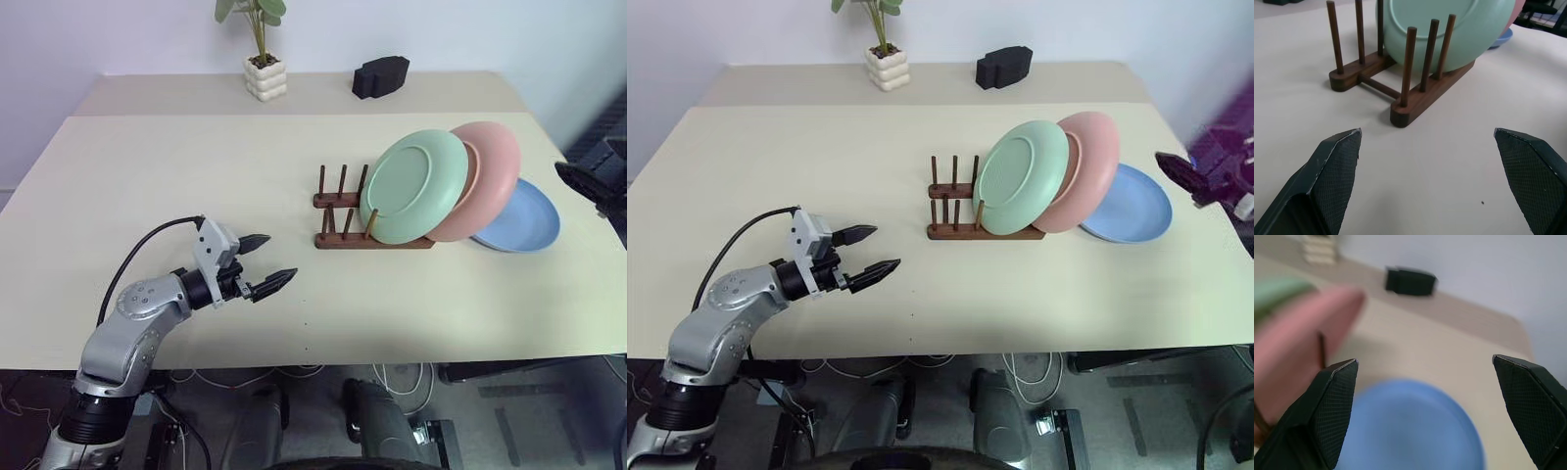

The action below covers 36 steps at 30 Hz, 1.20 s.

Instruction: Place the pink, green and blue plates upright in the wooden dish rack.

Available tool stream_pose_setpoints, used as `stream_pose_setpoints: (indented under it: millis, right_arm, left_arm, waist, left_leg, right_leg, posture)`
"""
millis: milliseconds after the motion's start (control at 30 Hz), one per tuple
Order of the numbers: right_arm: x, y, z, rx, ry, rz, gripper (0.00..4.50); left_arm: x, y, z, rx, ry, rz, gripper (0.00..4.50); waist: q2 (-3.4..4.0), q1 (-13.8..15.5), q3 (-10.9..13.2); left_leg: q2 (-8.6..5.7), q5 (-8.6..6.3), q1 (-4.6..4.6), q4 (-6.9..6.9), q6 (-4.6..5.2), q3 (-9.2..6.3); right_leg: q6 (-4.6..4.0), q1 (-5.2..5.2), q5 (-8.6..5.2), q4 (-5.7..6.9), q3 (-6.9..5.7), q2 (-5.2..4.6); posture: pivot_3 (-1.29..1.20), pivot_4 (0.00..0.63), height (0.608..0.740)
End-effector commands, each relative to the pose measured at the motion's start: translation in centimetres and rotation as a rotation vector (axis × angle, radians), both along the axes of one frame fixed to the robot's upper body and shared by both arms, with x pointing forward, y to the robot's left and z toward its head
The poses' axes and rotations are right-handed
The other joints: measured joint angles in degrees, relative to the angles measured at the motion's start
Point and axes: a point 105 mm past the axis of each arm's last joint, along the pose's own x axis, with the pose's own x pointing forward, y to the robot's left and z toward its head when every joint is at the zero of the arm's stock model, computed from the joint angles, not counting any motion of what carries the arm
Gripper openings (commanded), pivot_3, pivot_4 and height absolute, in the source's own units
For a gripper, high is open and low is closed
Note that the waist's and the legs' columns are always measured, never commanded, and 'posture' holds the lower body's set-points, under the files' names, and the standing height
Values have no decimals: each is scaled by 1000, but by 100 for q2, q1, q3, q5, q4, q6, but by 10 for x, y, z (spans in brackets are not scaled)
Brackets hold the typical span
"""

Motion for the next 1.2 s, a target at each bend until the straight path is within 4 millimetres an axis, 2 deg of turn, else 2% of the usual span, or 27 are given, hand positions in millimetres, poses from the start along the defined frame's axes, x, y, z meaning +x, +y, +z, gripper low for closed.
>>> stream_pose_setpoints:
  millis: [33,133,233,333,533,600,700,867,1033,1200]
  right_arm:
    - [-5,-7,-19,-173,84,-11,4479]
    - [-7,9,-54,-303,199,74,4479]
    - [-1,24,-79,-294,243,117,4479]
    - [5,36,-95,-280,261,140,4479]
    - [21,44,-128,-414,312,146,4479]
    - [26,44,-133,-451,308,141,3968]
    - [31,43,-134,-497,295,129,2696]
    - [32,41,-130,-522,274,108,70]
    - [33,33,-116,-554,222,41,27]
    - [40,19,-74,-691,64,-94,27]
  left_arm:
    - [-1,-4,7,-7,-34,-26,4500]
    - [0,-5,7,-7,-35,-31,4500]
    - [2,-5,8,-7,-38,-31,4500]
    - [2,-5,9,-8,-41,-29,4500]
    - [1,-4,8,-10,-42,-21,4500]
    - [1,-4,8,-11,-43,-19,4500]
    - [1,-4,9,-15,-45,-16,4500]
    - [-1,-3,8,-18,-45,-12,4500]
    - [0,-3,8,-20,-45,-12,4500]
    - [1,-5,7,-19,-44,-21,4500]
  waist:
    - [1,4,0]
    - [1,2,-1]
    - [3,-8,-1]
    - [3,-1,-1]
    - [3,12,-1]
    - [-2,10,-3]
    - [-2,9,-3]
    - [-2,22,-3]
    - [-1,17,-3]
    - [3,16,-1]
  left_leg:
    - [0,0,0,0,0,0]
    - [-1,0,0,2,0,3]
    - [-1,0,3,3,0,5]
    - [-1,0,6,3,0,5]
    - [-4,0,5,5,0,3]
    - [-4,0,8,6,0,3]
    - [-4,0,14,6,0,3]
    - [-6,0,13,6,0,2]
    - [-6,0,14,5,0,0]
    - [-7,0,14,6,0,1]
  right_leg:
    - [0,0,0,1,0,0]
    - [0,1,0,1,4,-1]
    - [1,1,0,2,6,-1]
    - [2,3,0,4,7,0]
    - [1,5,0,3,6,-2]
    - [1,10,1,2,6,-2]
    - [1,15,1,2,7,-2]
    - [1,17,1,2,7,-4]
    - [1,17,1,3,7,-3]
    - [1,16,1,3,8,-4]
  posture:
    - [0,150,736]
    - [0,150,736]
    - [0,150,736]
    - [0,150,736]
    - [0,150,736]
    - [0,150,736]
    - [0,150,736]
    - [0,150,736]
    - [0,150,736]
    - [0,150,736]
